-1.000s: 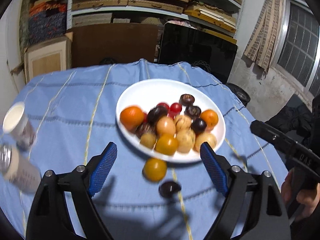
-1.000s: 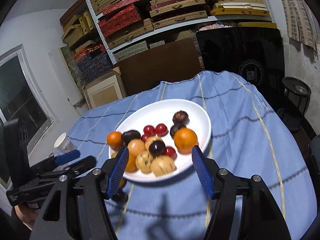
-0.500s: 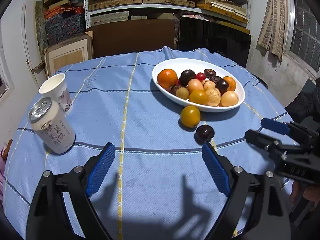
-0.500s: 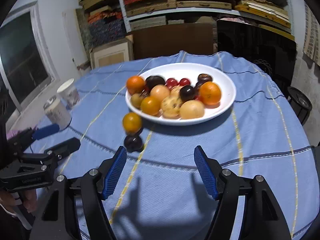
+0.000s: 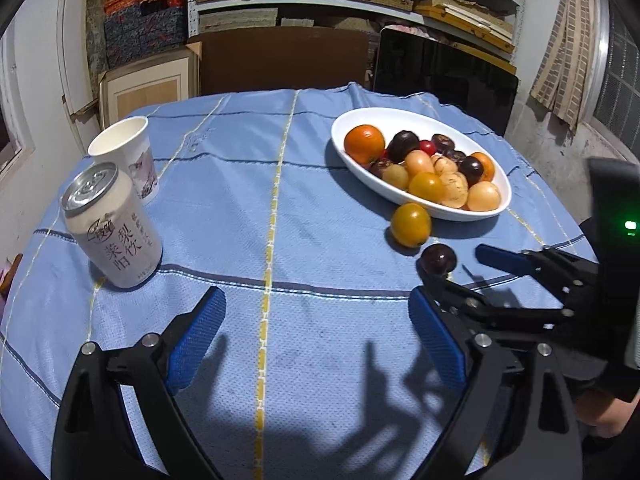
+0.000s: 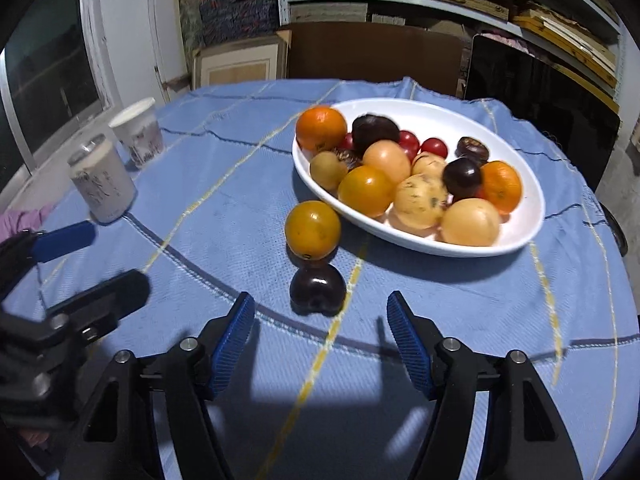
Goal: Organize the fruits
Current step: 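Grasp a small dark purple fruit with the right tool while the left tool grasps a yellow-orange fruit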
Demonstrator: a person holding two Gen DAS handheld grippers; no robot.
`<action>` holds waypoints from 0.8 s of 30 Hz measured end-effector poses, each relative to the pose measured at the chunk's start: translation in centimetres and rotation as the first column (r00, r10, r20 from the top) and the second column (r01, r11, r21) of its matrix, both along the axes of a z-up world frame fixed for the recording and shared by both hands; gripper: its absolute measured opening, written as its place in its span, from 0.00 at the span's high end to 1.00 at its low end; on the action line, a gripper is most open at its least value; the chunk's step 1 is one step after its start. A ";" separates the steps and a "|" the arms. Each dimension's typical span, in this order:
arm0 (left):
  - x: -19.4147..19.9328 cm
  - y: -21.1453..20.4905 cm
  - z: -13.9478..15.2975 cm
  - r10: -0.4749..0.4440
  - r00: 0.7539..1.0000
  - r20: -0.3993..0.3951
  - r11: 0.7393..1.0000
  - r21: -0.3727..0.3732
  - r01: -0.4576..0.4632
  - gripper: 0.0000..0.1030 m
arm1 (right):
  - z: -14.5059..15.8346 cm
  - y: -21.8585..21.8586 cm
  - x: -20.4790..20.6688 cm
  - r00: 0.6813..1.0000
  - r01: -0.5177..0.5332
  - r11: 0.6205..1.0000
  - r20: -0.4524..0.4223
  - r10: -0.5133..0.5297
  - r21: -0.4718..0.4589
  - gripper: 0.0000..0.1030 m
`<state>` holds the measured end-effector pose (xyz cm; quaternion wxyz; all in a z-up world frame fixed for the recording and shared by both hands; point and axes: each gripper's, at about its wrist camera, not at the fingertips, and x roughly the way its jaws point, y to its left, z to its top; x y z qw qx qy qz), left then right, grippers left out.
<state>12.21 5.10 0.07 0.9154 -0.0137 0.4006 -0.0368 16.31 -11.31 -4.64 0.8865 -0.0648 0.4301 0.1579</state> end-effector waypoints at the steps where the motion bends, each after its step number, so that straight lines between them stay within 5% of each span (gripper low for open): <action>1: 0.1 0.0 -0.1 0.002 1.000 -0.006 1.000 -0.002 -0.002 0.12 | -0.2 0.1 0.3 1.000 0.002 1.000 -0.010 -0.003 -0.005 0.54; 6: 0.4 -0.1 -0.6 -0.002 1.000 -0.018 1.000 0.001 0.002 0.12 | -0.6 0.5 1.2 1.000 0.005 1.000 -0.017 -0.005 -0.005 0.68; 21: 0.3 -2.4 -1.3 -0.042 0.999 0.002 0.997 0.067 0.042 0.12 | 1.4 -5.7 -2.9 0.996 0.094 0.987 -0.010 -0.093 0.128 0.68; 24: 1.0 -3.2 -1.4 -0.056 0.998 -0.019 0.998 0.019 0.056 0.12 | 1.3 -7.0 -3.1 0.993 0.116 0.980 -0.016 -0.115 0.161 0.68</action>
